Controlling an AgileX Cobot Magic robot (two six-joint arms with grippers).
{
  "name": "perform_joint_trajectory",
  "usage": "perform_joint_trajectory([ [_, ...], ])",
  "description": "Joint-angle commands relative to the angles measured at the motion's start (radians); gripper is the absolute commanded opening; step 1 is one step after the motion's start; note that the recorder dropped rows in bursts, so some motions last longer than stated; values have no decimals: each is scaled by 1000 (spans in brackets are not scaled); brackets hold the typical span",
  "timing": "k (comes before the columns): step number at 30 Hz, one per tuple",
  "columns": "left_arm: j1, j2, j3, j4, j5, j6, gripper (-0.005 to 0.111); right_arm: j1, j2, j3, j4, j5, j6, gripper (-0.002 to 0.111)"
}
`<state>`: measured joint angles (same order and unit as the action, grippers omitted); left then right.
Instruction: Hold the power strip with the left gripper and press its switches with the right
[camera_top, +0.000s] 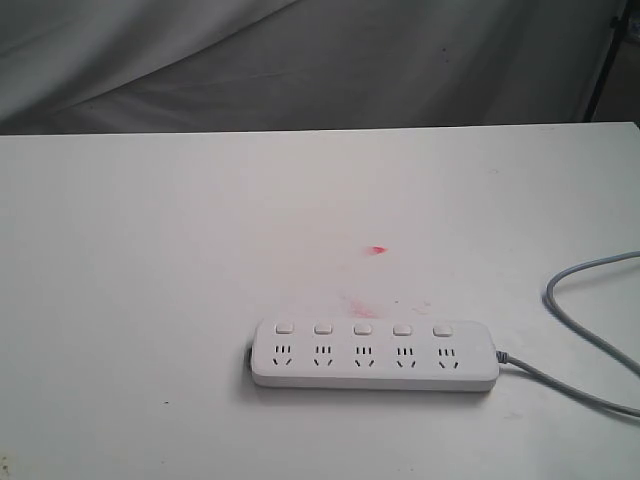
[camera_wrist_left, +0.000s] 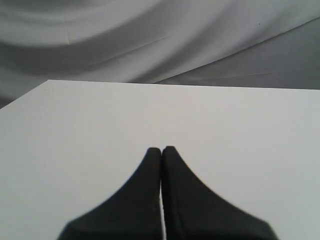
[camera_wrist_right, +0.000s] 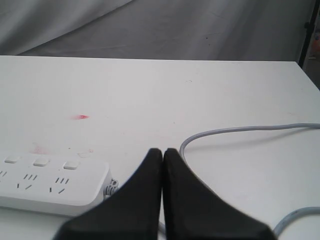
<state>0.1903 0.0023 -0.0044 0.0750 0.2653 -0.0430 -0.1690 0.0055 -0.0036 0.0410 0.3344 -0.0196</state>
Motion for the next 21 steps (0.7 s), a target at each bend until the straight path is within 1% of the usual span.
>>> perform_joint_trajectory([
  [1,2,-2,4,-5,-16,-6,0,-2,-5,4,-2,-1,2,0],
  [4,2,-2,4,-45,-56,2,0,-2,-5,4,-2,-1,2,0],
  [6,2,-2,4,-64,-52,9,0,-2,-5,4,-2,-1,2,0],
  [8,2,-2,-12,-108,-49,54,0,-2,-5,4,-2,-1,2,0],
  [9,2,14,-51,-150,-51,107,0,-2,-5,4,-2,-1,2,0],
  [14,2,162,-199,-152,-51,151,0,-2,-5,4,-2,-1,2,0],
  [21,2,409,-405,-148,-59,158,0,-2,-5,4,-2,-1,2,0],
])
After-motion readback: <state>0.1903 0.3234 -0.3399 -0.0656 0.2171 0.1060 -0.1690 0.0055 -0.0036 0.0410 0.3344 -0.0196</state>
